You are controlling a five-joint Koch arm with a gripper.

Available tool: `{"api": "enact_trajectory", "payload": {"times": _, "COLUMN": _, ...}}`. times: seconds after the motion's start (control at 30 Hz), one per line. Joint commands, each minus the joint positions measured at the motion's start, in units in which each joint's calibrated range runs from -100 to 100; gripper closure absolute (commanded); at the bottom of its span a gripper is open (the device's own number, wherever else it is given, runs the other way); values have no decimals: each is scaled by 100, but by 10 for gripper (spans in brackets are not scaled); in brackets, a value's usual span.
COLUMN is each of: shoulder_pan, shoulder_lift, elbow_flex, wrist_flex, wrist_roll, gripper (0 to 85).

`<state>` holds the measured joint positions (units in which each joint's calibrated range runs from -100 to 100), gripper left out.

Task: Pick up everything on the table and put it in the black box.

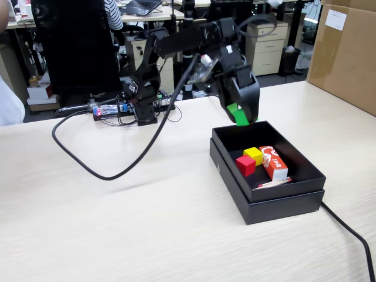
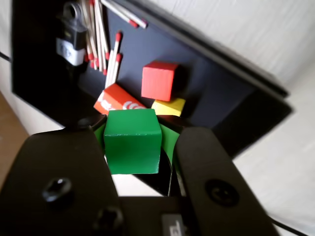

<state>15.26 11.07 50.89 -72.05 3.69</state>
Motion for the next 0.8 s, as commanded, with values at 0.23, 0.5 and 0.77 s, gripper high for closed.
{"api": "enact_trajectory", "payload": {"times": 0.23, "shoulder_pan": 59, "shoulder_lift": 1550, "elbow_flex": 750, "wrist_flex": 30, "wrist_roll": -20, "gripper": 742}}
{"api": "enact_trajectory", "payload": {"times": 0.5, "shoulder_pan": 88, "shoulder_lift": 1297, "elbow_flex": 387, "wrist_flex": 13, "wrist_roll": 15, "gripper": 454}}
{"api": "enact_trajectory", "payload": {"times": 0.77, "shoulder_pan": 44, "shoulder_lift": -917, "elbow_flex": 151, "wrist_flex": 30, "wrist_roll": 29, "gripper": 364}}
